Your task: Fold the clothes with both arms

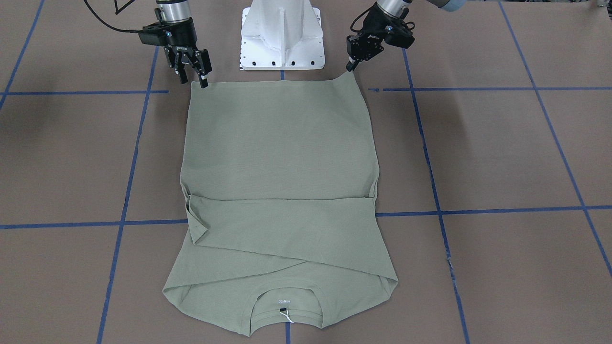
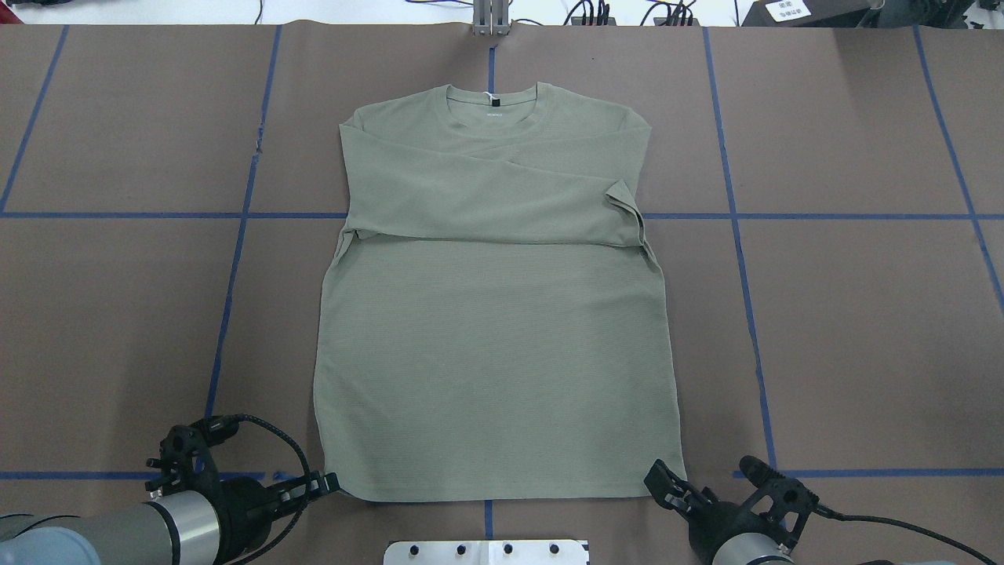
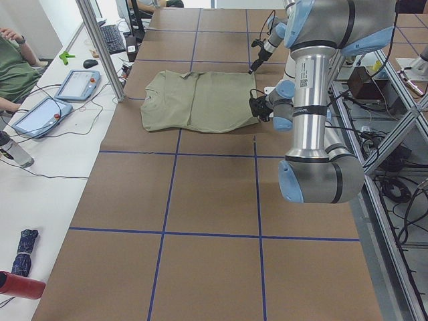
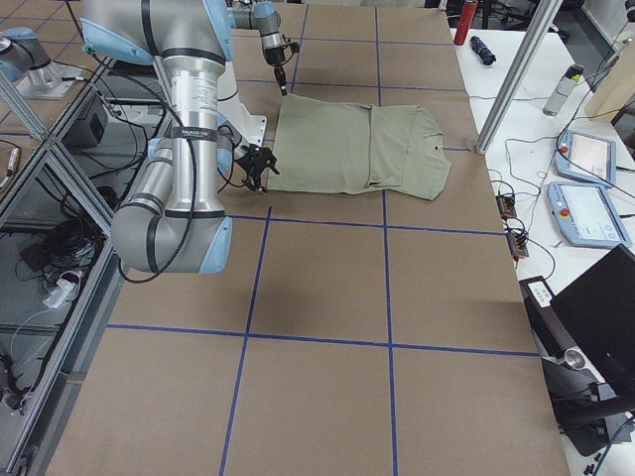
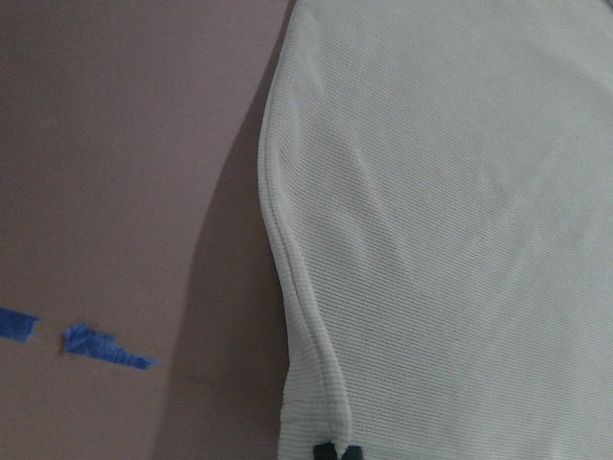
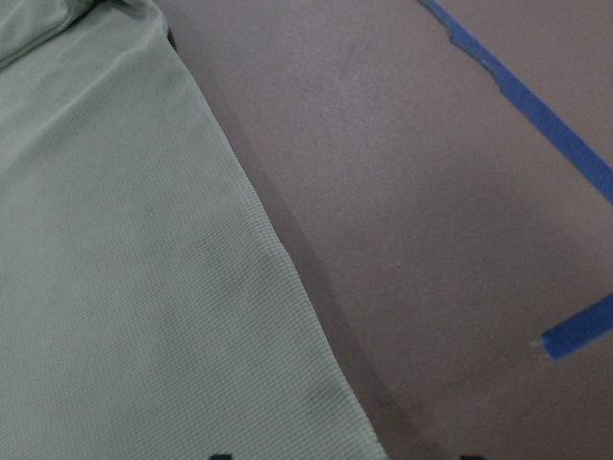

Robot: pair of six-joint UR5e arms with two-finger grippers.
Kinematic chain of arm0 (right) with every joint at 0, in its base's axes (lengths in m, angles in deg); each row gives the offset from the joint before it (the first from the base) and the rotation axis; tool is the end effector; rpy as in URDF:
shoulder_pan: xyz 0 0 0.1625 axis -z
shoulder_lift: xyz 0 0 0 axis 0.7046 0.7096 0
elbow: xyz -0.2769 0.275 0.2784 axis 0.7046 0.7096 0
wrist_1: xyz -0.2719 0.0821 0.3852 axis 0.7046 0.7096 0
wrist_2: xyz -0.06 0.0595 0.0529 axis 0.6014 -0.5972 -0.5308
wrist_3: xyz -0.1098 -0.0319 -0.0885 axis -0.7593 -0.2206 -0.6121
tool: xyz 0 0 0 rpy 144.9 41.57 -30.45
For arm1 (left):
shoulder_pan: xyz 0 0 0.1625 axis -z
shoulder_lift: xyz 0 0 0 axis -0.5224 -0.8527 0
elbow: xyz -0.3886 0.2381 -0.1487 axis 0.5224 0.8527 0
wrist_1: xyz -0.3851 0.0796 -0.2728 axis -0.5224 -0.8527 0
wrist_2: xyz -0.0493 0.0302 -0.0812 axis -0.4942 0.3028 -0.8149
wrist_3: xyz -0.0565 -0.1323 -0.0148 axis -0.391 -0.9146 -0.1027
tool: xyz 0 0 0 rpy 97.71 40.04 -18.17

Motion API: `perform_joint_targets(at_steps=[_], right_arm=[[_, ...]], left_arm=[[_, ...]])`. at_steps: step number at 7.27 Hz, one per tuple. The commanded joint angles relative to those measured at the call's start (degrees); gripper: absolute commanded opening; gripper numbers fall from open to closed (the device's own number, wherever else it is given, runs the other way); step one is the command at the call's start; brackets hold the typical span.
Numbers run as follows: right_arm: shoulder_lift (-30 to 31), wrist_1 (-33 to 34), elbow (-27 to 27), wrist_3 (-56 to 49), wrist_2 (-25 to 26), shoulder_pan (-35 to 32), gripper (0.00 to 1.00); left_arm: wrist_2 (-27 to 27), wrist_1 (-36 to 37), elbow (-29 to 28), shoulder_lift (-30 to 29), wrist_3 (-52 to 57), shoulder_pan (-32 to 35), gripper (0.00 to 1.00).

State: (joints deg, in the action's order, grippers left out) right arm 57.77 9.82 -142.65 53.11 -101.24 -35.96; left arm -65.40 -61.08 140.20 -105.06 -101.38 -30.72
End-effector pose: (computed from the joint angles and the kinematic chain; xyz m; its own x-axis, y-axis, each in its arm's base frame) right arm -0.5593 -0.1319 0.4443 0.4063 0.4498 0.7954 -0.6520 0.7525 -0.0925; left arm 0.5392 -0.1765 0.3686 0.2282 -0.2812 -0.9321 0.3285 0.9235 -0.1981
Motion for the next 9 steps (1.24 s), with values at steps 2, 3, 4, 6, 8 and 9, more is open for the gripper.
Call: perform_joint_targets(at_steps=[2,3,4,6,8,9], right_arm=[[-0.11,0.03,0.99,0.00,0.86,0.65,0.70],[-0.98,0.03,0.99,0.00,0.95,0.65,0.41],[-1.25,0.12,0.99,0.00,0.95,0.65,0.04],[-1.17,0.12,0.99,0.00,0.95,0.65,0.00],[-1.08,0.99,0.21,-0.17,0.95,0.04,0.00],[-0.47,4.83,-4.15,-0.78,0.42,-0.40,0.00]], left_arm=[[0.19,-0.07,0.13,0.06,-0.10,0.01,0.00],[0.19,-0.07,0.13,0.15,-0.10,-0.07,0.00],[0.28,-0.07,0.22,0.24,-0.10,0.01,0.00],[0.28,-0.07,0.30,0.15,-0.10,0.01,0.00],[0.19,-0.07,1.01,0.15,-0.10,0.01,0.00],[-0.33,0.11,4.23,1.02,0.25,0.19,0.00]])
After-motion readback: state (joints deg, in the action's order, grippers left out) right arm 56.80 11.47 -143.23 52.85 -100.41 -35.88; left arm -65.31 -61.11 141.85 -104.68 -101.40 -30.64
